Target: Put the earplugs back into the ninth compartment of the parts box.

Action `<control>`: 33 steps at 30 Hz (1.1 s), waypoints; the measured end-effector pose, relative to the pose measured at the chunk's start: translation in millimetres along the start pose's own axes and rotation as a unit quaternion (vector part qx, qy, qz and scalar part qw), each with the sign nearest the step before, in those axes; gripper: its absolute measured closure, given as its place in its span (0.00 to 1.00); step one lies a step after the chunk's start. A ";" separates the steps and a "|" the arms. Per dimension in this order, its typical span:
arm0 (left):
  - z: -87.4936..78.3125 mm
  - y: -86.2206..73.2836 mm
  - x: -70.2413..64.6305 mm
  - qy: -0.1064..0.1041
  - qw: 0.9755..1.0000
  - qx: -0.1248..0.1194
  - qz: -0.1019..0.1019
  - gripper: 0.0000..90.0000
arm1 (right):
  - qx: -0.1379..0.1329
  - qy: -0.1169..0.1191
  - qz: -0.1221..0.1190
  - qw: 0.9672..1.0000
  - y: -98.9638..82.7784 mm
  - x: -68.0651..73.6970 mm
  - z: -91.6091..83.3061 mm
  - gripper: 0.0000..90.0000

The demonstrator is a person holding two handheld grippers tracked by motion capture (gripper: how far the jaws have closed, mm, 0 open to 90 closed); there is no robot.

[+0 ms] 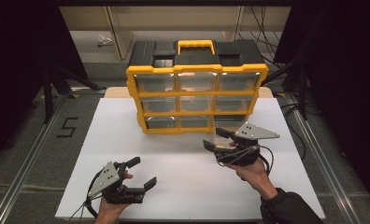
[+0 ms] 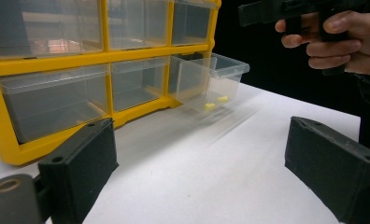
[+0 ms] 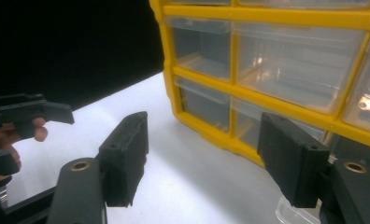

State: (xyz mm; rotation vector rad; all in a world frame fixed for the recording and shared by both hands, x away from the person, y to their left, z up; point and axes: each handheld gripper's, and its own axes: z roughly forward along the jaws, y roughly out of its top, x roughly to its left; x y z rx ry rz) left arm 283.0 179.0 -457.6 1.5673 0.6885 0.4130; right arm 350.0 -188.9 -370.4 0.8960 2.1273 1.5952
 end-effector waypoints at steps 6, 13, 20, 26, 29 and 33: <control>0.2 -0.1 0.0 0.000 1.000 0.001 0.000 0.10 | -0.014 0.002 -0.002 1.000 -3.3 4.4 -7.9 0.35; 0.4 -0.1 -0.2 -0.001 1.000 0.002 0.001 0.10 | -0.021 0.001 0.002 1.000 -15.1 6.8 -14.8 0.32; 0.2 -0.1 0.0 -0.001 1.000 0.002 0.001 0.10 | -0.032 0.004 0.003 0.999 -23.3 11.7 -18.0 0.32; 0.3 -0.2 0.0 -0.002 1.000 0.004 0.001 0.10 | -0.039 0.003 0.000 0.999 -32.1 15.5 -23.9 0.31; 0.5 -0.3 0.0 -0.002 1.000 0.005 0.001 0.10 | -0.048 -0.001 0.008 0.999 -39.9 14.6 -30.7 0.31; 1.2 -0.4 -0.5 -0.003 1.000 0.005 0.001 0.10 | -0.051 -0.009 0.013 0.999 -48.1 12.5 -36.1 0.31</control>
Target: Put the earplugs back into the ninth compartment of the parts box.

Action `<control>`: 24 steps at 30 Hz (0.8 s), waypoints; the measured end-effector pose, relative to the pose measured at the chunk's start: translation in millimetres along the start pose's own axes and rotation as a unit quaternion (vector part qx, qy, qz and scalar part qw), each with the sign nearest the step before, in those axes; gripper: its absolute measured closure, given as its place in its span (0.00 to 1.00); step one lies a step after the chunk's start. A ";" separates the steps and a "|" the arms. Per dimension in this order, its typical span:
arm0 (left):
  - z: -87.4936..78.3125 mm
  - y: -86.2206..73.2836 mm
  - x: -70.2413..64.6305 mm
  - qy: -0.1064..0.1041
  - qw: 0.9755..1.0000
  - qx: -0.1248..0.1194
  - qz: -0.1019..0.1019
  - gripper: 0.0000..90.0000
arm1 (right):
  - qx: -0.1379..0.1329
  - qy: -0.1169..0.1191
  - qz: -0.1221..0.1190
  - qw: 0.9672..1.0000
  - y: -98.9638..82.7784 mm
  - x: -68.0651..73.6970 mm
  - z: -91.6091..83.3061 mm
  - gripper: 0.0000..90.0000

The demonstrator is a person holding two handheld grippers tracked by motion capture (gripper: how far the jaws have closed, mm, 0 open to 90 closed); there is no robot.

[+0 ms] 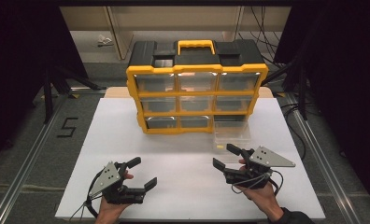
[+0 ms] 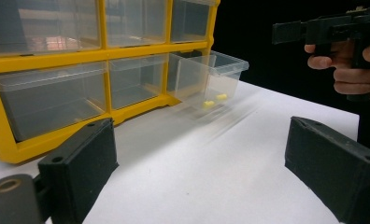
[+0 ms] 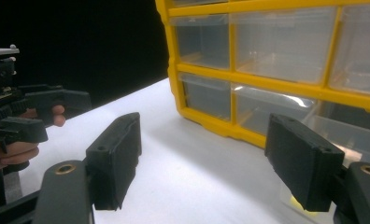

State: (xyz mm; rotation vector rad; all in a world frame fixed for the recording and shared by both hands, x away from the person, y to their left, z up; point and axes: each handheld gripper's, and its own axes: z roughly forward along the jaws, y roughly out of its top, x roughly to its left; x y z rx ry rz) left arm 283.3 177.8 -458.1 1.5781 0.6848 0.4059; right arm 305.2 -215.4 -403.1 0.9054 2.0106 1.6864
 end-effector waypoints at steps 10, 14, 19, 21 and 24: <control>-0.2 -0.1 -0.1 -0.001 1.000 0.000 0.001 0.10 | -0.002 -0.002 0.002 1.000 -7.4 1.1 -5.9 0.26; -0.1 -0.2 -0.3 -0.001 1.000 0.000 0.001 0.10 | -0.004 -0.007 0.000 1.000 -10.0 1.2 -8.4 0.24; -0.1 -0.2 -0.4 -0.001 1.000 0.001 0.000 0.10 | 0.000 -0.014 0.000 1.000 -15.2 0.6 -11.1 0.22; -0.1 -0.3 -0.5 -0.001 1.000 0.001 0.001 0.10 | 0.001 -0.015 0.000 1.000 -17.2 0.4 -12.1 0.22; -0.4 -0.4 -0.6 -0.001 1.000 0.001 0.000 0.10 | 0.002 -0.017 0.000 1.000 -20.3 0.5 -14.4 0.21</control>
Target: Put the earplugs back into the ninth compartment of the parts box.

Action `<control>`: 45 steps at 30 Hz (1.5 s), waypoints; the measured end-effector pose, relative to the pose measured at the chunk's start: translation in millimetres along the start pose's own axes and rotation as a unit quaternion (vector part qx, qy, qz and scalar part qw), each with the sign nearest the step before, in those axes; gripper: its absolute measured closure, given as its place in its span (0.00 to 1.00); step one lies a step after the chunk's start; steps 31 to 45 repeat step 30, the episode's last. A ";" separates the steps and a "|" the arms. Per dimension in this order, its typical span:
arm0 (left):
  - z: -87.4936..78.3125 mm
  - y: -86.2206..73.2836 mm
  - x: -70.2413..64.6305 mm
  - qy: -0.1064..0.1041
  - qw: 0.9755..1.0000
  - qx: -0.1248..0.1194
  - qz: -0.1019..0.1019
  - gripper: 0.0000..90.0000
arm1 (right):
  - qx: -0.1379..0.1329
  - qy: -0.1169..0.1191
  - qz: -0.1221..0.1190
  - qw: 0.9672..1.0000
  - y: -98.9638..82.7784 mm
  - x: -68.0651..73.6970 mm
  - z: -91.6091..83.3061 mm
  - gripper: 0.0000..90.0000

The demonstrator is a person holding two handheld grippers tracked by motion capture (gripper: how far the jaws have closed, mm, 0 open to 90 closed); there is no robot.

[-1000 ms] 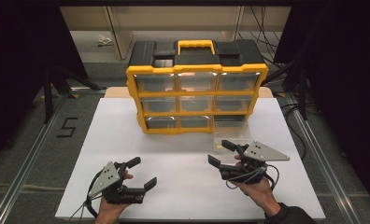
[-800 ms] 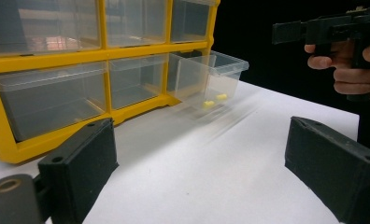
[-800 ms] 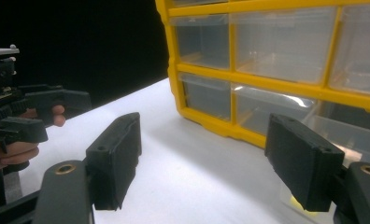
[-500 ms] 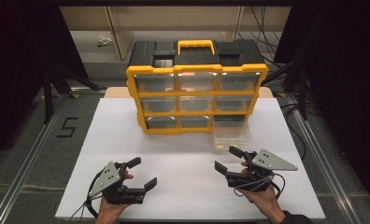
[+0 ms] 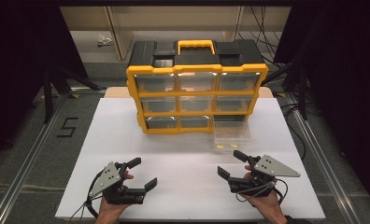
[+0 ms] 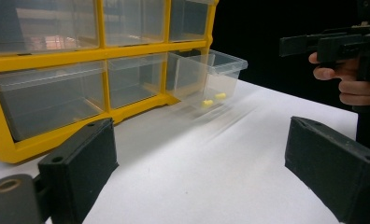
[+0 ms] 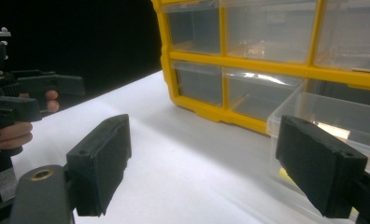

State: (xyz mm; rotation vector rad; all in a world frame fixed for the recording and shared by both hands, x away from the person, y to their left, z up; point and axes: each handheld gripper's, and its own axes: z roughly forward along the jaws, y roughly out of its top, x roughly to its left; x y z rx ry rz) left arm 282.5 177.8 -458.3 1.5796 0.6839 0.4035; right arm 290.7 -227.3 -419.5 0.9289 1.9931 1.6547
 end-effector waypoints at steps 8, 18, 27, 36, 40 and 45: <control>0.3 -0.3 -0.2 -0.001 1.000 0.001 0.001 0.10 | -0.006 -0.007 0.001 1.000 -5.9 0.9 -6.6 0.19; 0.6 -0.6 -0.1 -0.001 1.000 0.002 0.001 0.10 | -0.008 -0.012 0.000 1.000 -9.6 1.8 -10.1 0.18; 0.8 -0.6 0.0 -0.001 1.000 0.003 0.001 0.10 | -0.011 -0.013 -0.002 1.000 -9.2 1.7 -9.9 0.18; 0.8 -0.6 0.1 0.000 1.000 0.003 0.001 0.10 | -0.010 -0.013 -0.002 1.000 -9.1 1.3 -9.7 0.18; 0.8 -0.6 0.1 0.000 1.000 0.003 0.001 0.10 | -0.010 -0.013 -0.002 1.000 -9.1 1.3 -9.7 0.18; 0.8 -0.6 0.1 0.000 1.000 0.003 0.001 0.10 | -0.010 -0.013 -0.002 1.000 -9.1 1.3 -9.7 0.18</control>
